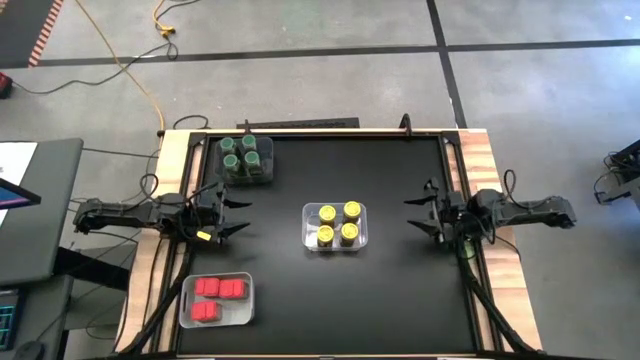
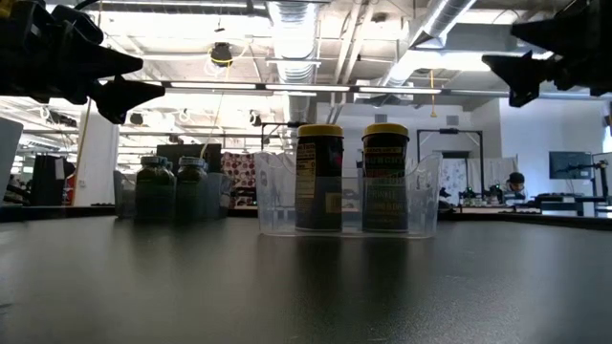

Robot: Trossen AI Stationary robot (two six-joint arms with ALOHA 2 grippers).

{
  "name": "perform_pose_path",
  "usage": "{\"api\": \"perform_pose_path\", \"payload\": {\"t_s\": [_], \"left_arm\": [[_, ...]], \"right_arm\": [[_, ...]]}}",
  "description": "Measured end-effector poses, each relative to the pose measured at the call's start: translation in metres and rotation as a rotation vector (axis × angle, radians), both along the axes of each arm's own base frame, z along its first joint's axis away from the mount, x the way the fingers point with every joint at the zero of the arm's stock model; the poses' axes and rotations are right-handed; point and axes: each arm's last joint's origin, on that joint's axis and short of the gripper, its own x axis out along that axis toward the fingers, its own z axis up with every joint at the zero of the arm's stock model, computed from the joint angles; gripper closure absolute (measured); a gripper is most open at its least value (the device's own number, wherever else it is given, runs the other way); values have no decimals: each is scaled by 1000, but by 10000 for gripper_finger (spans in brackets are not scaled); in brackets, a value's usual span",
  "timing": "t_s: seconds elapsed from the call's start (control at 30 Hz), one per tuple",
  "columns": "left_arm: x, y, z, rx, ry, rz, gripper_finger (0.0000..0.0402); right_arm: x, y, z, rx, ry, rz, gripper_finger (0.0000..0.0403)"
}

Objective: Sort spices by type
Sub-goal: Return to Home Position

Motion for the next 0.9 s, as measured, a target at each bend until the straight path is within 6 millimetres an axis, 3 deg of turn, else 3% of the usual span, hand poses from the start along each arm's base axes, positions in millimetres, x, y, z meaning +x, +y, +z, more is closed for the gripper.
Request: {"api": "perform_pose_path", "payload": {"t_s": [0.2, 0.9], "left_arm": [[0, 0, 0, 0, 0, 0, 125], [0, 0, 0, 0, 0, 0, 125]], "right_arm": [[2, 0, -16, 33, 168, 6, 106], [14, 1, -35, -96, 391, 22, 106]]}}
